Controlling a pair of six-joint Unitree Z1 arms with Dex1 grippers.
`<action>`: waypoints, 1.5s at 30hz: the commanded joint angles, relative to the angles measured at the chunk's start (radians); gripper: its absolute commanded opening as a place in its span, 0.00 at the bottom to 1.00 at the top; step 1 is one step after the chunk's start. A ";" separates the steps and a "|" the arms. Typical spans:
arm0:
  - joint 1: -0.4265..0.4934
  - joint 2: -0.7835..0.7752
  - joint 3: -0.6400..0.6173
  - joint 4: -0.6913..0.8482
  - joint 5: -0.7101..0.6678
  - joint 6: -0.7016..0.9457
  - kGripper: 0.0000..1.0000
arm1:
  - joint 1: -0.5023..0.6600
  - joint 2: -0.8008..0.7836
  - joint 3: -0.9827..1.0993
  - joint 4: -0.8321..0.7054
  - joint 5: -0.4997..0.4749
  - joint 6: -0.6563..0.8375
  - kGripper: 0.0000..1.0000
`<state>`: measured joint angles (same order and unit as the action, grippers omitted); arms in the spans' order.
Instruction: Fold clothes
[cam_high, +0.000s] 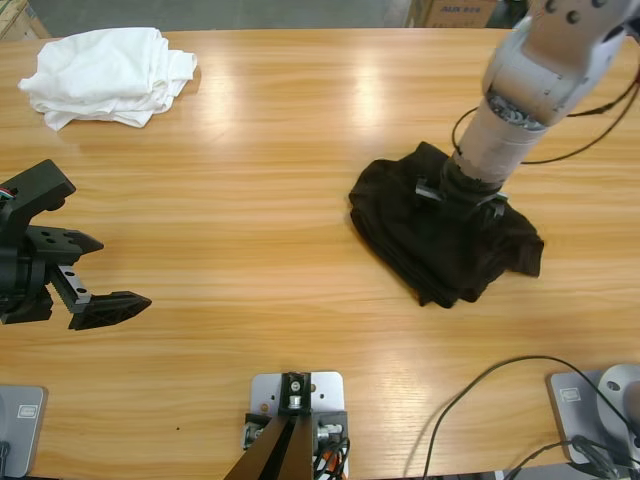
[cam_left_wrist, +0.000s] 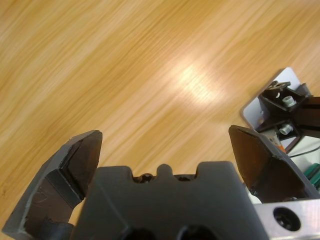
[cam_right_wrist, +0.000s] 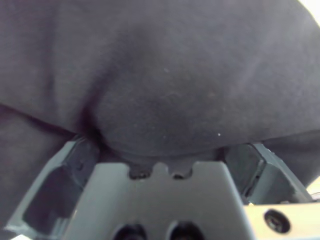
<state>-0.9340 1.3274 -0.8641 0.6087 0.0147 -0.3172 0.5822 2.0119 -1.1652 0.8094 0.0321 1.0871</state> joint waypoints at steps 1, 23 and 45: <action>-0.008 0.025 0.001 -0.003 0.005 -0.002 1.00 | 0.116 0.082 -0.033 0.083 -0.152 -0.262 0.95; -0.007 -0.004 0.016 0.000 0.005 -0.003 0.99 | 0.208 -0.303 0.103 -0.038 -0.258 -0.524 0.95; -0.012 -0.008 0.007 0.018 0.005 -0.003 0.99 | 0.070 -0.064 0.145 -0.159 0.024 0.272 1.00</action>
<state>-0.9372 1.3246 -0.8641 0.6110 0.0147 -0.3176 0.6751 1.8161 -1.0887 0.7351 0.0320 1.3954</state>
